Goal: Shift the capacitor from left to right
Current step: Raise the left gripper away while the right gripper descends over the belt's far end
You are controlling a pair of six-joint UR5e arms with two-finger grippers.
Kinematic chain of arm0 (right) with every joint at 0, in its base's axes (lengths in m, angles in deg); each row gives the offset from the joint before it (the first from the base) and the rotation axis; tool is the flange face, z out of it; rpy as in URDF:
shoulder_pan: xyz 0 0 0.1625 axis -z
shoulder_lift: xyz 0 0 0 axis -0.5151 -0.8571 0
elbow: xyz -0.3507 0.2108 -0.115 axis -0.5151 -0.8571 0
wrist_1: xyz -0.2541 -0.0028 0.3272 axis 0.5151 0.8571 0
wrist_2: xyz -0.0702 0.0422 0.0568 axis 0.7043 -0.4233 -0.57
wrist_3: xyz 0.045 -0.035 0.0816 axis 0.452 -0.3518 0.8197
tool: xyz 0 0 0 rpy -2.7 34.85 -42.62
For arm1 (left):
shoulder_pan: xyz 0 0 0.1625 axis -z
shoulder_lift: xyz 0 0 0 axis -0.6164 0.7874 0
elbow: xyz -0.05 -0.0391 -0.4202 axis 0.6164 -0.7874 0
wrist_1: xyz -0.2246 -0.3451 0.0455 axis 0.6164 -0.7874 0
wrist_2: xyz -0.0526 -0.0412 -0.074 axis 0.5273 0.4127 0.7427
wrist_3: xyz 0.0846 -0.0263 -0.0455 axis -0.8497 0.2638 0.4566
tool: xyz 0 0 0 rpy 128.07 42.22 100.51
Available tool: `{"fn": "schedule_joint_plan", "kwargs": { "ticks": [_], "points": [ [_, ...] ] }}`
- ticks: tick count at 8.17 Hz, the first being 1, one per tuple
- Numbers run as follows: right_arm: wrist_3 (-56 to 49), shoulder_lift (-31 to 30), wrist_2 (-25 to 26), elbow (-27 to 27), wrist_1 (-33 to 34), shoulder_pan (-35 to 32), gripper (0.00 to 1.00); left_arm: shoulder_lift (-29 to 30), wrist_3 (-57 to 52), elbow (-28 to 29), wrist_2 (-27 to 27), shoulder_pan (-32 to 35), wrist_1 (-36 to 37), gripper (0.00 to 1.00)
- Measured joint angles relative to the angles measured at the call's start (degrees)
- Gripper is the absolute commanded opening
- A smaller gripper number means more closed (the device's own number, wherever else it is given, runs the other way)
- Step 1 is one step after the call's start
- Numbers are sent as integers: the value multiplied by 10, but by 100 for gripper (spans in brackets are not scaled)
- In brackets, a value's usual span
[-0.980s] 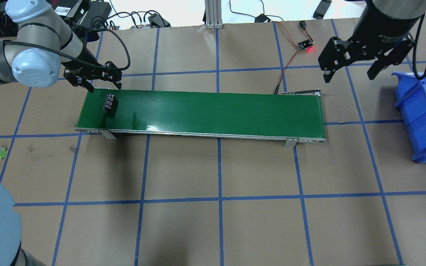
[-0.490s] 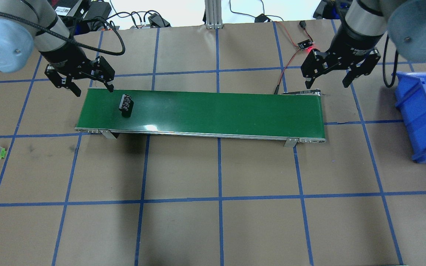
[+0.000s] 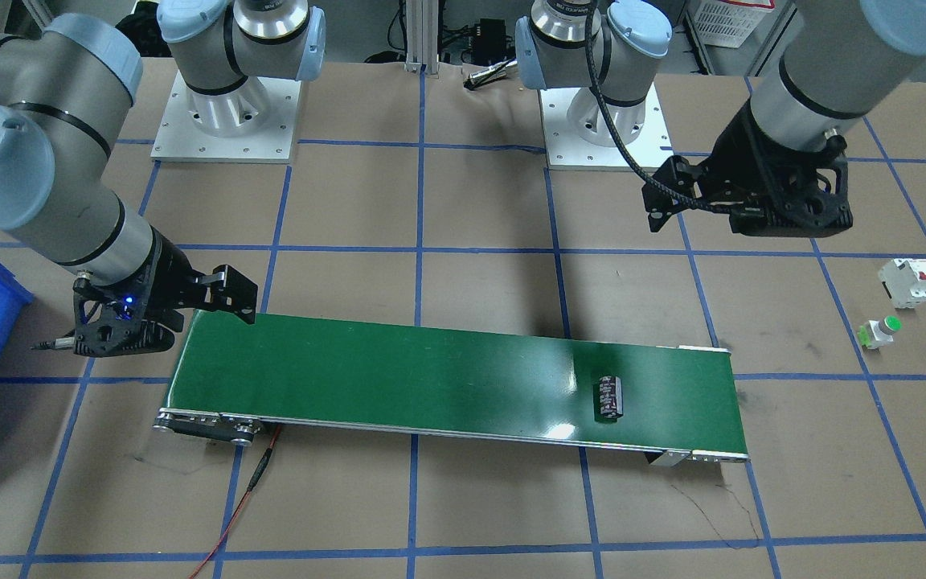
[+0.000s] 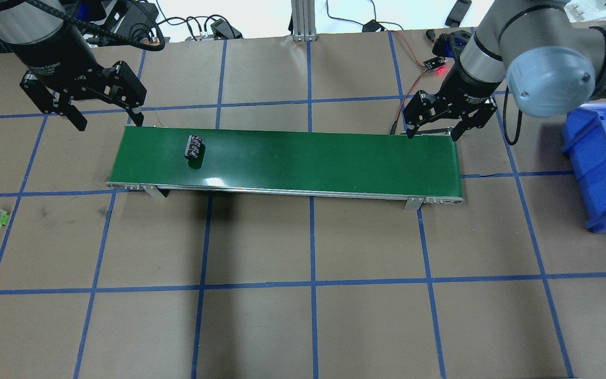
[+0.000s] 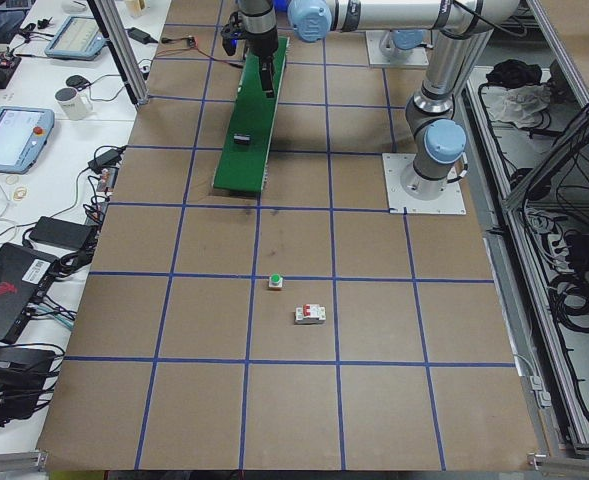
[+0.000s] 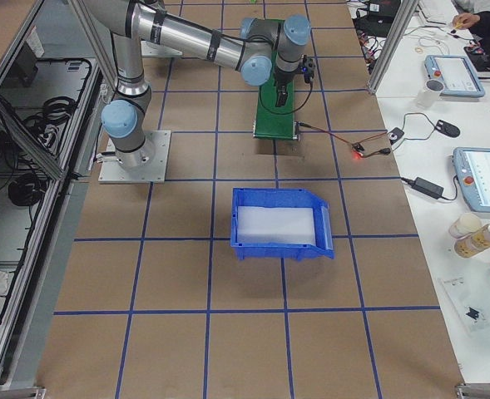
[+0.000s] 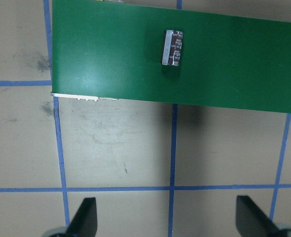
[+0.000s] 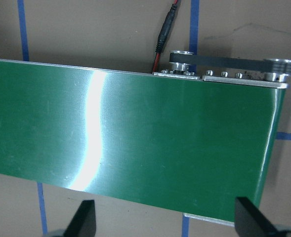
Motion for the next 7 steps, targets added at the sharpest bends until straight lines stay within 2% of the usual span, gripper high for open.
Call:
{"fn": "schedule_joint_plan", "kwargs": {
  "ticks": [3,7],
  "points": [
    [-8,27,-63,13,11,33,100,-3,40,6,-7,41,-6,100],
    [-1,48,-71,12,26,41,100,-12,49,7,-9,48,13,100]
  ]
}}
